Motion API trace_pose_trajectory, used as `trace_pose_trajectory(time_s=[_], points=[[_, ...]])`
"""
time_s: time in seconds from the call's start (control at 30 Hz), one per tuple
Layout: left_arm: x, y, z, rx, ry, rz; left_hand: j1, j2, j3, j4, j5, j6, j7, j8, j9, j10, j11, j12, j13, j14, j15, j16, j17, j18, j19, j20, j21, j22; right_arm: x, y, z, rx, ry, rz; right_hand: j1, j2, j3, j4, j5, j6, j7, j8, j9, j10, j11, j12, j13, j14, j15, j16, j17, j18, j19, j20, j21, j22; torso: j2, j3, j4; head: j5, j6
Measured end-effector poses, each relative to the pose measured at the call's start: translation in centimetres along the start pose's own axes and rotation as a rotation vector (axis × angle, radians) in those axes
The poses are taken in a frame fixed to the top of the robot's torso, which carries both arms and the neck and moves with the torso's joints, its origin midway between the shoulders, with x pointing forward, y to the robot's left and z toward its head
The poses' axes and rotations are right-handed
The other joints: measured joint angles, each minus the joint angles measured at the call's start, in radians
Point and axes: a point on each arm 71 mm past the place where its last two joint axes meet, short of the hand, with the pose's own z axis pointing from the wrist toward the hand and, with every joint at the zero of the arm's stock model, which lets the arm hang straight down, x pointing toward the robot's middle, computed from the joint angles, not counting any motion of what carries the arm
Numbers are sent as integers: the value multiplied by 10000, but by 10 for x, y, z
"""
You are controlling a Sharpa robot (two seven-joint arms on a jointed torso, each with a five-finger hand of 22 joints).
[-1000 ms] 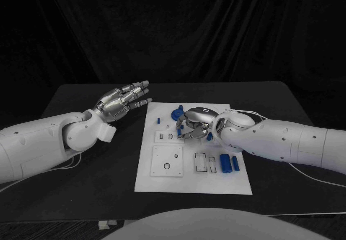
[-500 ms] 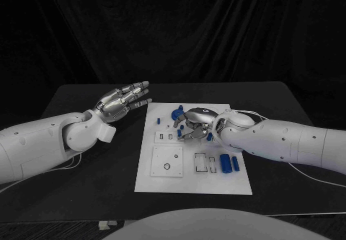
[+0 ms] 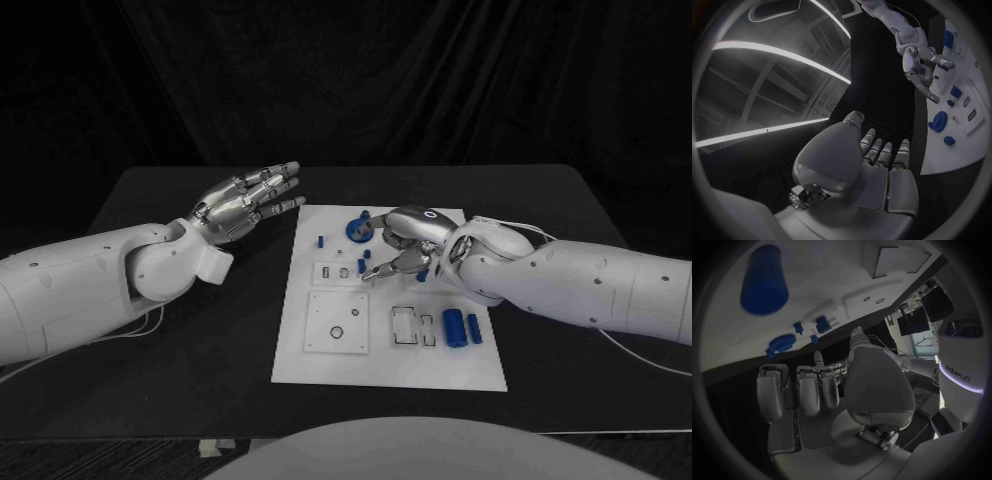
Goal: Assemble the parts on the task board
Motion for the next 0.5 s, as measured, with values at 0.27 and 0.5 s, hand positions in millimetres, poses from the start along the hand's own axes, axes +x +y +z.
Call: trace_pose_trajectory(time_s=[0.27,0.5], points=[[-1,0,-1,18,-75,102,-146,-92,-58,105,-623,-260,-181,0,-19,201,272,447,72,43,43,169,40,0,0,0,0,1,-53,4,-14,-752,-1671,-208,-698,740,-16,-18,0,554,27,283,-36,0,0,0,0,1,1,0,0,-1,0,0,0,-1,-4,6,0,12,8],[1,-4,2,14,-14,795,-281,-123,-215,682,-1571,-286,-396,-79,-19,1795,1359,4850,1106,2673,653,3901,954,0,966,162,568,272,-84,-8,-36,-512,-2663,173,-676,1425,255,-58,9,973,54,465,-83,0,1,0,7,3,3,0,0,0,0,0,81,-2,-12,7,0,-64,293]])
